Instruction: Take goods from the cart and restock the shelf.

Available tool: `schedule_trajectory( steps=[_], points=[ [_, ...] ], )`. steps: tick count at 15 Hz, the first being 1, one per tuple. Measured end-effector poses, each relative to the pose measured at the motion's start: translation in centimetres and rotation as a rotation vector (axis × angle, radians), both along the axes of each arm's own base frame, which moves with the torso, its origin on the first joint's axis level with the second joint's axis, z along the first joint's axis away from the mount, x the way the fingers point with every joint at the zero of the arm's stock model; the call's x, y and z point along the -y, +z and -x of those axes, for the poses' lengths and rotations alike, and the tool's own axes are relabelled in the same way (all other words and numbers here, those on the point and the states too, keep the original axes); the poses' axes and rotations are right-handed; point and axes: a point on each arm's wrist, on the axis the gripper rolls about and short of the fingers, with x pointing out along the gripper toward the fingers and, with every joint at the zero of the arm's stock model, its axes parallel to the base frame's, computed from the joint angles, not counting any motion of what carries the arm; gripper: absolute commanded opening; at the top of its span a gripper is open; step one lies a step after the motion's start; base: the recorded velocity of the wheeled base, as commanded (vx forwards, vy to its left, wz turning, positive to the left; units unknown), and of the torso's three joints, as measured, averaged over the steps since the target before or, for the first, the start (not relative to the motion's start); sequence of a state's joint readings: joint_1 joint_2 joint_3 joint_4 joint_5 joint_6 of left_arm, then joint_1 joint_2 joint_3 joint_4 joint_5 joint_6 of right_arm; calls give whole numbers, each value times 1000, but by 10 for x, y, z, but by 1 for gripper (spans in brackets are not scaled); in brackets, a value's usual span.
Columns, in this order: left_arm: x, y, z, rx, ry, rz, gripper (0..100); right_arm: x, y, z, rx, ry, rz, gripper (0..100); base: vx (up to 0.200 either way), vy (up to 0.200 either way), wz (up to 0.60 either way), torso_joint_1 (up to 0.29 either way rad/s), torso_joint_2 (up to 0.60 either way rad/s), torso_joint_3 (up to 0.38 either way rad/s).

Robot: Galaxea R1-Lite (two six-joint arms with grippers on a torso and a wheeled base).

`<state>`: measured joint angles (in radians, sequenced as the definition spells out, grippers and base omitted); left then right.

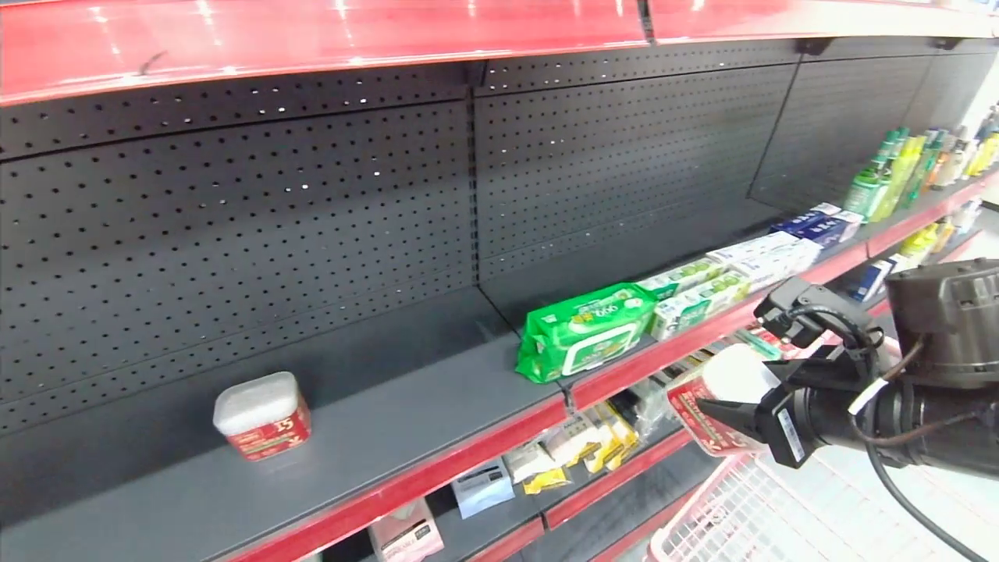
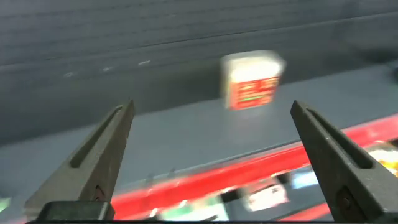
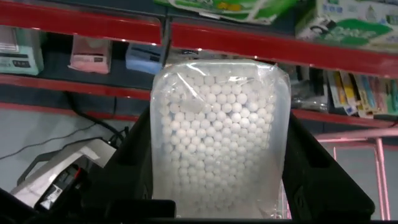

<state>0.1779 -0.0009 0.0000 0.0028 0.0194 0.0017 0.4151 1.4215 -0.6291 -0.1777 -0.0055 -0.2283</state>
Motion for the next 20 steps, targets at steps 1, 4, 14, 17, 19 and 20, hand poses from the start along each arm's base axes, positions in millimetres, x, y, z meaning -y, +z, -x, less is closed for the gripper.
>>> schedule_trajectory(
  steps=[1, 4, 14, 17, 19, 20],
  points=[
    [0, 0, 0, 0, 0, 0, 100, 4, -1, 5, 3, -10, 3, 0, 0, 0, 600, 7, 7, 7],
    [0, 0, 0, 0, 0, 0, 100, 19, -3, 20, 17, -69, 10, 0, 0, 0, 200, -1, 4, -1],
    [0, 0, 0, 0, -1, 0, 100, 41, -5, 39, 38, -156, 4, 0, 0, 0, 0, 0, 0, 0],
    [0, 0, 0, 0, 0, 0, 100, 47, -12, 50, 28, -175, 7, 0, 0, 0, 0, 0, 0, 0],
    [0, 0, 0, 0, 0, 0, 100, 53, -11, 55, 42, -204, 0, 0, 0, 0, 0, 0, 0, 0],
    [0, 0, 0, 0, 0, 0, 100, 55, -12, 57, 43, -217, 0, 0, 0, 0, 0, 0, 0, 0]
  ],
)
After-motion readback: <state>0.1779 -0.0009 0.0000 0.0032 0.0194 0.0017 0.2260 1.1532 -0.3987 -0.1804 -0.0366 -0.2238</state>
